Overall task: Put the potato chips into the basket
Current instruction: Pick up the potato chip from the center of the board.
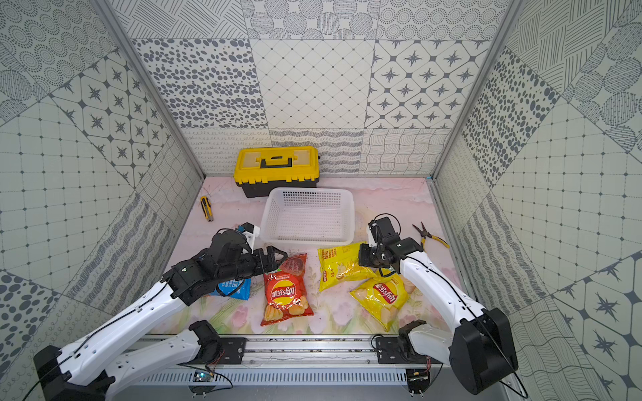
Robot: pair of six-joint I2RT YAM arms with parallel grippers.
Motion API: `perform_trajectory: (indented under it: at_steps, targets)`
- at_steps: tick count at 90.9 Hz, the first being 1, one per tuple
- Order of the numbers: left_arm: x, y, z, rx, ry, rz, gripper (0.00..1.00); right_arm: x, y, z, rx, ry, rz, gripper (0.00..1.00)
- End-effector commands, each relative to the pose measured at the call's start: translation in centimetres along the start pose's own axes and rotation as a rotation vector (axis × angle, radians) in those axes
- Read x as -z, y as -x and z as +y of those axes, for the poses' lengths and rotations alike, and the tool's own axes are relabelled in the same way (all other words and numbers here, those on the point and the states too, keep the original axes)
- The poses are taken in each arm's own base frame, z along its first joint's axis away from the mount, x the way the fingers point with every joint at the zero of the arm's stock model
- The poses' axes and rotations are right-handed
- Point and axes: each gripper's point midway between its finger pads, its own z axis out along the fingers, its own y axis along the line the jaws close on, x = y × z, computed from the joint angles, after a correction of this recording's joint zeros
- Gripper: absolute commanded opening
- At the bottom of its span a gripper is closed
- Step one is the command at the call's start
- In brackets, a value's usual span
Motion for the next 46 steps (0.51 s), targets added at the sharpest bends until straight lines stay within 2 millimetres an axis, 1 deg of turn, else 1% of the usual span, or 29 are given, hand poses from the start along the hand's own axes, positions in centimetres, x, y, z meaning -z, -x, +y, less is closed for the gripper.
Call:
perform_trajectory:
  at_steps: [1, 4, 26, 46]
  targets:
    - [0.1, 0.5, -0.5, 0.008, -0.017, -0.022, 0.93, 0.8, -0.1, 1.2, -0.016, 0.054, -0.015, 0.02]
    - [0.1, 0.6, -0.5, 0.009, -0.016, -0.023, 0.93, 0.9, -0.2, 1.2, -0.024, 0.058, -0.01, 0.0]
    - [0.5, 0.7, -0.6, 0.009, -0.02, -0.032, 0.93, 1.8, -1.6, 0.9, -0.061, 0.031, 0.022, 0.0]
    - [0.6, 0.9, -1.0, 0.005, -0.028, -0.037, 0.93, 4.2, -2.1, 0.8, -0.075, 0.032, -0.003, 0.0]
